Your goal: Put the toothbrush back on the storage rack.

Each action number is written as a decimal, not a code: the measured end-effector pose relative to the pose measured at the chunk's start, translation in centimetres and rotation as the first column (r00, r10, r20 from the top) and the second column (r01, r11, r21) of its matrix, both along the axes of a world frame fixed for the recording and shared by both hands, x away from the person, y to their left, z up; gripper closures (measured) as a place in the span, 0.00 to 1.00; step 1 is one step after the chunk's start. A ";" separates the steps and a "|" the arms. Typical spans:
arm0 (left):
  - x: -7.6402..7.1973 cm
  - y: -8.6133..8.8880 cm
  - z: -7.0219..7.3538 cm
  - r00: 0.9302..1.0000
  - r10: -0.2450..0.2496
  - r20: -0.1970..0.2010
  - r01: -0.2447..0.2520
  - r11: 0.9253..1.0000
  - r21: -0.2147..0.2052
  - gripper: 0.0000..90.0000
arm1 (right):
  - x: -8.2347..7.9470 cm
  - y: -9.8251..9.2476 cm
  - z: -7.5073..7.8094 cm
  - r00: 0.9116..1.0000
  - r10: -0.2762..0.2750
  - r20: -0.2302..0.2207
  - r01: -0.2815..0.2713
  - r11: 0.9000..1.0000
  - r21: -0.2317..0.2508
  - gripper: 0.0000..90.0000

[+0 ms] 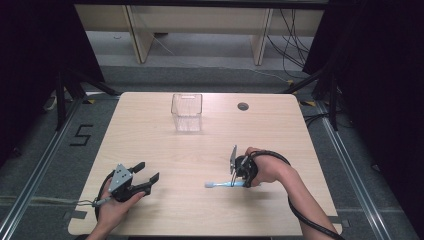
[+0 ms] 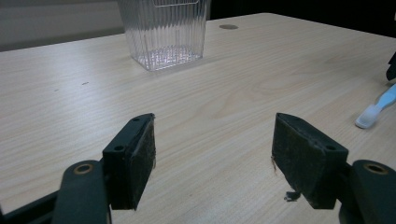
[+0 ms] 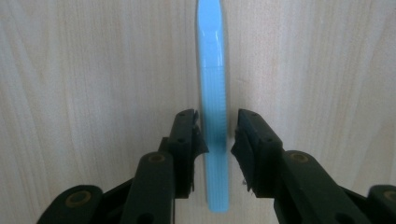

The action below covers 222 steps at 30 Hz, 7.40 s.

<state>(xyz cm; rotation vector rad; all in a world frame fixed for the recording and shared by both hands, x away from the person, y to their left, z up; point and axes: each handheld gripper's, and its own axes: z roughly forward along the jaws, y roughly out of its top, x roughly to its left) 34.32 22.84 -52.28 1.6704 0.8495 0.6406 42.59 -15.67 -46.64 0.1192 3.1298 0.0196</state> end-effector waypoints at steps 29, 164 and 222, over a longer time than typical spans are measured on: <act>0.0 0.0 0.0 1.000 -0.006 0.004 0.006 1.000 0.008 0.33 | -0.2 1.2 -0.7 0.999 -0.039 0.007 0.039 0.998 -0.056 0.86; 0.3 -2.8 3.6 0.995 -0.100 0.004 0.099 0.980 -0.173 0.40 | -3.8 -1.1 -1.2 0.894 -0.448 -0.024 0.157 0.263 0.952 0.88; 5.4 -12.2 7.7 0.952 -0.303 -0.045 0.288 0.935 -0.208 0.72 | -3.5 2.9 -1.3 0.865 -0.502 -0.010 0.151 0.241 0.959 0.88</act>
